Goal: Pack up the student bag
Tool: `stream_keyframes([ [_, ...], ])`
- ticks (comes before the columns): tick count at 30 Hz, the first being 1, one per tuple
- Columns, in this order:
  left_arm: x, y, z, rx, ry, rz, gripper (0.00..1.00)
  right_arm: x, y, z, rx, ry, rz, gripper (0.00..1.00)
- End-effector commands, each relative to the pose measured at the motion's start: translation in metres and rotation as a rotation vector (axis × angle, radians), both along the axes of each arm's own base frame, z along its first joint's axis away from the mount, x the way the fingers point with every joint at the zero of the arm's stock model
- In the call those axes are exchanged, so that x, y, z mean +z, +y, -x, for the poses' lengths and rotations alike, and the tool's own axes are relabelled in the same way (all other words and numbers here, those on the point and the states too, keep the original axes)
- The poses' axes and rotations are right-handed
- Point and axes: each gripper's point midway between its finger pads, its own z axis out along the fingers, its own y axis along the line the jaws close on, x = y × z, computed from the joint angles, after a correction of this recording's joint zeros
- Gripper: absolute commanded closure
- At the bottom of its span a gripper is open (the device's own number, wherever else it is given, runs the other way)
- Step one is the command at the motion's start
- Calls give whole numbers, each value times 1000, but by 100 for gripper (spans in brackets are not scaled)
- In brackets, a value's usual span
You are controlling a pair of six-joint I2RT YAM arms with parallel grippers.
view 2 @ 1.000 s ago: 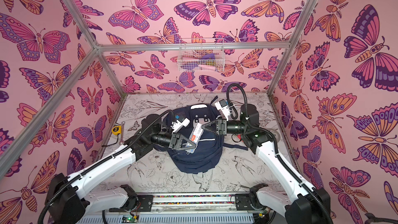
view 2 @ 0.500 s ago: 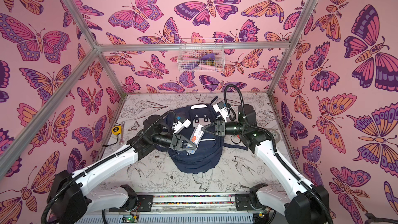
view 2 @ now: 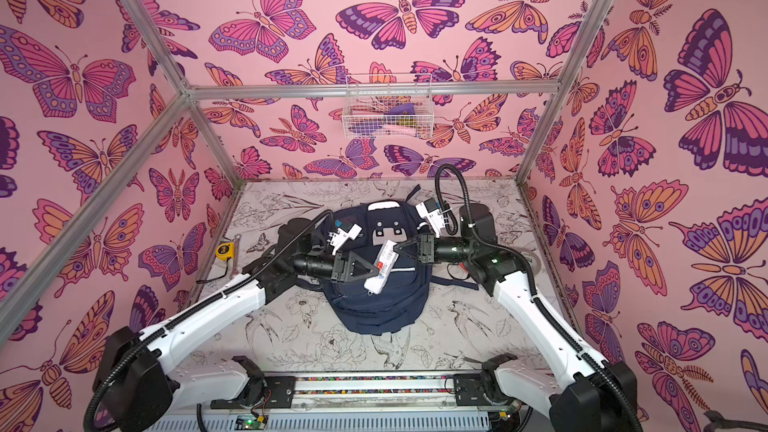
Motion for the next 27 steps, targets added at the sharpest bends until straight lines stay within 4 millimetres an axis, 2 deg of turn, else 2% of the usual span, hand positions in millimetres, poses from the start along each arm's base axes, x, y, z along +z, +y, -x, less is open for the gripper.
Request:
stream_keyframes([
  [1, -17, 35, -26, 209, -169, -255, 0, -2, -15, -10, -92, -16, 57, 100],
  [4, -35, 58, -38, 294, -320, -479, 0, -16, -36, -20, -232, 15, 153, 100],
  [6, -52, 62, -38, 280, -421, -635, 2, -33, -63, -29, -401, 52, 274, 100],
  [9, -75, 53, -28, 179, -469, -781, 4, -56, -101, -30, -588, 143, 420, 100],
  [10, -89, 47, -27, 135, -463, -830, 4, -60, -109, -30, -625, 164, 443, 100],
  [12, -101, 38, -24, 64, -513, -907, 1, -66, -122, -25, -686, 201, 464, 100],
  [19, -139, 20, -30, -107, -643, -1173, 0, -71, -141, -6, -797, 229, 448, 100],
  [21, -146, 20, -36, -113, -677, -1256, 1, -74, -144, -2, -813, 241, 443, 100],
  [24, -139, 21, -52, -33, -704, -1324, 14, -79, -144, 4, -818, 265, 437, 100],
  [27, -122, 20, -65, 56, -728, -1314, 36, -83, -144, 8, -816, 280, 428, 100],
])
